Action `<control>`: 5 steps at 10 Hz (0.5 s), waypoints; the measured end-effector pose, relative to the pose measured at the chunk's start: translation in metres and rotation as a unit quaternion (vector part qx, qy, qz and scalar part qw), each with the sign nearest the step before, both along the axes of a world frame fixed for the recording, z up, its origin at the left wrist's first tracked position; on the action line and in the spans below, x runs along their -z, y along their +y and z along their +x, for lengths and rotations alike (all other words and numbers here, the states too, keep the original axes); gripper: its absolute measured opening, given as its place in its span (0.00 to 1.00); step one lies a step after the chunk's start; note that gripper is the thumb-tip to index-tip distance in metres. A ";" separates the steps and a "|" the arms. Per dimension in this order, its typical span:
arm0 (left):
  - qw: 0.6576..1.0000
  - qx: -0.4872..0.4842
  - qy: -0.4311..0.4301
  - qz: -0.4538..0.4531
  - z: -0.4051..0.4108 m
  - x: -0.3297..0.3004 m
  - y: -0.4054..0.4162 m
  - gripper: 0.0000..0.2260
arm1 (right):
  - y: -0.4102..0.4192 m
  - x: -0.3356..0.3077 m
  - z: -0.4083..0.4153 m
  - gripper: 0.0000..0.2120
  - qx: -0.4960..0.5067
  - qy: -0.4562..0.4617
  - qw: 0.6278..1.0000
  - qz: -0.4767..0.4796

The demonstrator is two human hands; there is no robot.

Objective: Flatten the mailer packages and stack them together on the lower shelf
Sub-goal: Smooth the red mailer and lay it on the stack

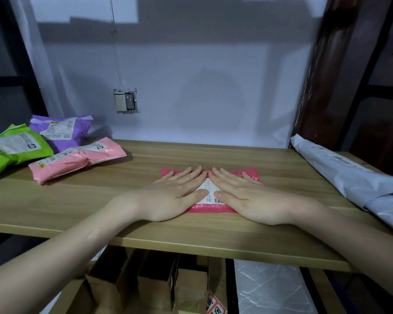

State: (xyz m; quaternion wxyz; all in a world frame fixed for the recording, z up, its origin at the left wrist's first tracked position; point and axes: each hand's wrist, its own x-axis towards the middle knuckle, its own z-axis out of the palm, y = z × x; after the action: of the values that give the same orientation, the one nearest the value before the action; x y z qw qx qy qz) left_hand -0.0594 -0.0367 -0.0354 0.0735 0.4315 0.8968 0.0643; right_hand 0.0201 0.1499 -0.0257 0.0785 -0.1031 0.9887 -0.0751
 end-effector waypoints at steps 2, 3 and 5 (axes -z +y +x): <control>1.000 0.000 0.000 -0.003 0.001 0.000 -0.001 0.26 | 0.000 0.002 -0.002 0.26 -0.001 -0.003 1.000 0.006; 1.000 0.001 -0.002 -0.006 0.001 0.000 -0.001 0.25 | 0.000 0.001 -0.002 0.26 -0.001 -0.007 1.000 0.008; 1.000 0.001 -0.009 -0.009 0.001 -0.002 0.000 0.26 | 0.000 0.001 -0.002 0.26 -0.001 -0.009 1.000 0.008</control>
State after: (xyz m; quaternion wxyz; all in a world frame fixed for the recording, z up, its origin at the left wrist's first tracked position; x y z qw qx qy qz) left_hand -0.0583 -0.0368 -0.0336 0.0861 0.4308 0.8963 0.0599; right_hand 0.0180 0.1496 -0.0268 0.0880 -0.1025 0.9885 -0.0684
